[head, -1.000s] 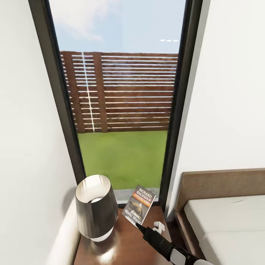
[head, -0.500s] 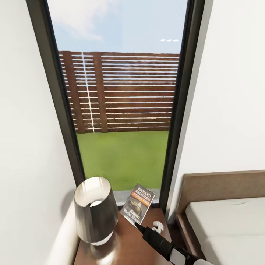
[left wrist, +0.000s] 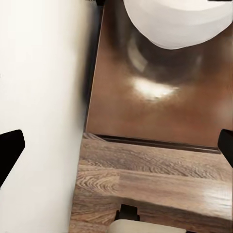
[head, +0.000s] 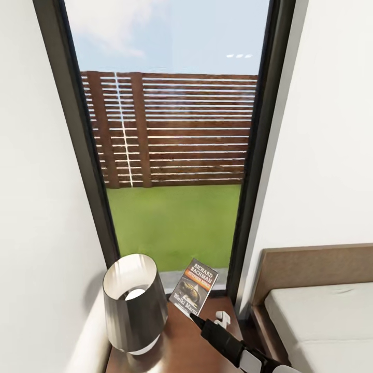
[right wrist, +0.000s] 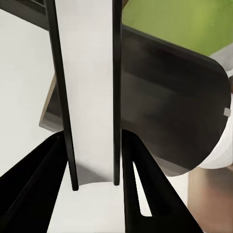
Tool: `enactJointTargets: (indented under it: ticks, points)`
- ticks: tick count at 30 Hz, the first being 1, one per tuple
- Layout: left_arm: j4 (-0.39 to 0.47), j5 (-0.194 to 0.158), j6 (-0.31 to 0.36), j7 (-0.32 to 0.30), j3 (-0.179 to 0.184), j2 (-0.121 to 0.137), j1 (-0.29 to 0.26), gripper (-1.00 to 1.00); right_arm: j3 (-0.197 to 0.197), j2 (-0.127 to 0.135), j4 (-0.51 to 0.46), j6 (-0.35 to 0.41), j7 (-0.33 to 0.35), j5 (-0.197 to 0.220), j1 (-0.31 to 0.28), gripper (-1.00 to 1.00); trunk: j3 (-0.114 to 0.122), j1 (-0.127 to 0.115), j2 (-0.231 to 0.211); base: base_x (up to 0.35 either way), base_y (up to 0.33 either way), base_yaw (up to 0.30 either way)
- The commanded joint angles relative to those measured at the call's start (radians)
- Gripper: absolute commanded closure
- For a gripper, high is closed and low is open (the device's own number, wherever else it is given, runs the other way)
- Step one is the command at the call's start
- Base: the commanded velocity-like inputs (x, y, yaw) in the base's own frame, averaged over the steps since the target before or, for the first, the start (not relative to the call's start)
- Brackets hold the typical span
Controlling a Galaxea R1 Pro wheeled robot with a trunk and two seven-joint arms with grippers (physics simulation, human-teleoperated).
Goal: In the bedroom, move the book from the bed onto either nightstand, and place the two sandals side by side next to the bed.
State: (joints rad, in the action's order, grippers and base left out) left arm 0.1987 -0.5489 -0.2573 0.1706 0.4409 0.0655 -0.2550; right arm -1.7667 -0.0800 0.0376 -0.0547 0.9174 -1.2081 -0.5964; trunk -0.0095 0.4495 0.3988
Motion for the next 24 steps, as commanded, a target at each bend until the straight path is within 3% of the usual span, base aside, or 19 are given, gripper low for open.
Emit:
enactJointTargets:
  ticks: [1,24]
  points:
    - [0.001,-0.005,-0.002,0.006,0.009,0.001,0.0,-1.0,-0.007,-0.001,-0.001,-0.006,0.0,-0.01,0.0,1.0,-0.001,0.001,0.001,0.047,0.025,0.0]
    - [0.001,-0.004,-0.002,0.006,0.012,-0.002,0.0,-1.0,-0.007,0.0,-0.006,0.003,-0.01,-0.006,0.0,1.0,-0.001,0.001,0.001,0.008,0.004,0.0]
